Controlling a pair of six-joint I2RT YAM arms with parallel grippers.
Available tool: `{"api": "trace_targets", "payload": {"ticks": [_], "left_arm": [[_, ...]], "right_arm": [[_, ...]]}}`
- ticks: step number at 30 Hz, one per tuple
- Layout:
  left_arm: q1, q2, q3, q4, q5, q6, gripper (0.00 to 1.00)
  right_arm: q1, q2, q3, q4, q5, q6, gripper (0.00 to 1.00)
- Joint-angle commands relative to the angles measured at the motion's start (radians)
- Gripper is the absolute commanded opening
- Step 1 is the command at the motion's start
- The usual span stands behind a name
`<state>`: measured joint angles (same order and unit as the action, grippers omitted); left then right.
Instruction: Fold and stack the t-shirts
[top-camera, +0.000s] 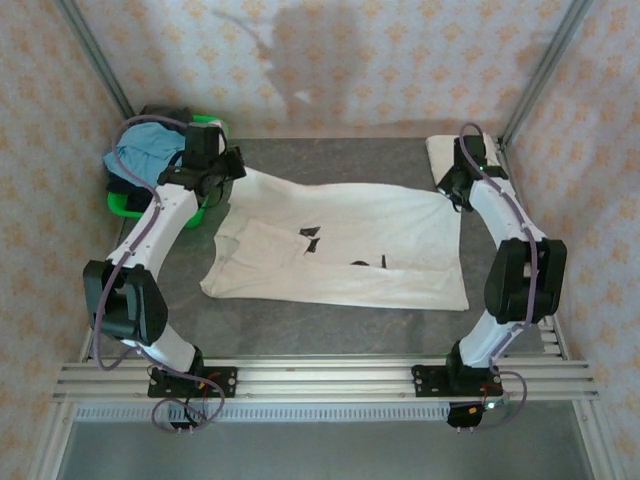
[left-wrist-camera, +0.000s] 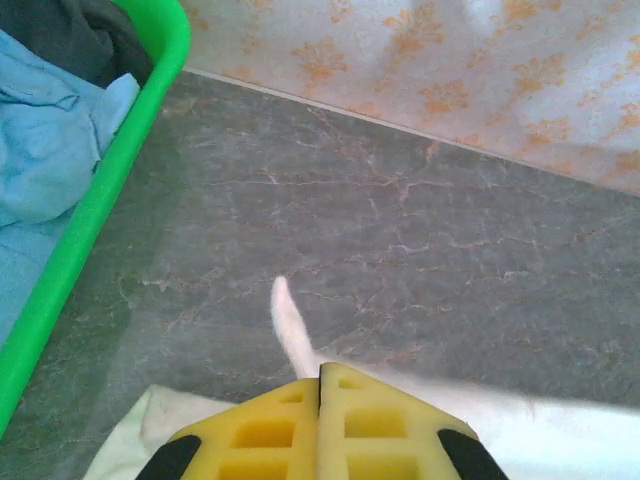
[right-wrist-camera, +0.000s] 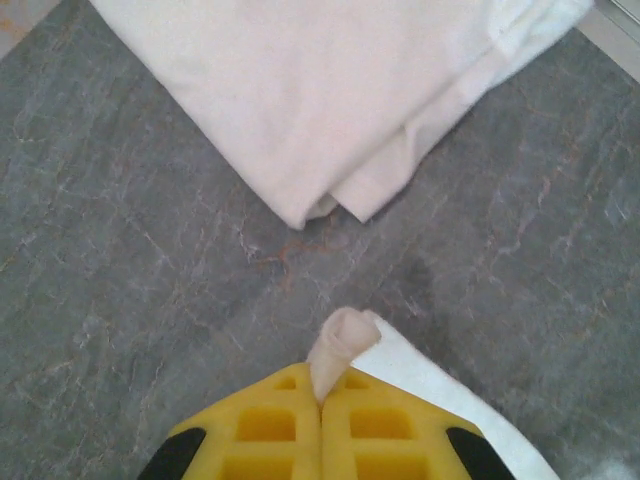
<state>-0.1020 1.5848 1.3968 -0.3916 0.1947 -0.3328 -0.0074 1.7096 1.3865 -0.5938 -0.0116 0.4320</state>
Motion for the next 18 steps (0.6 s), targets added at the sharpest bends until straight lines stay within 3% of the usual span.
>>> {"api": "trace_targets", "payload": {"ticks": [1, 11, 18], "left_arm": [[0.007, -0.057, -0.092, -0.014, 0.025, 0.031, 0.00], [-0.010, -0.474, -0.665, 0.084, -0.035, -0.103, 0.00], [-0.054, -0.465, -0.787, 0.111, -0.067, -0.167, 0.00]], "right_arm": [[-0.002, 0.022, -0.070, -0.053, 0.022, -0.033, 0.00], [-0.002, -0.144, -0.352, -0.019, 0.033, -0.035, 0.00], [-0.002, -0.169, -0.464, 0.021, 0.003, -0.011, 0.00]]}}
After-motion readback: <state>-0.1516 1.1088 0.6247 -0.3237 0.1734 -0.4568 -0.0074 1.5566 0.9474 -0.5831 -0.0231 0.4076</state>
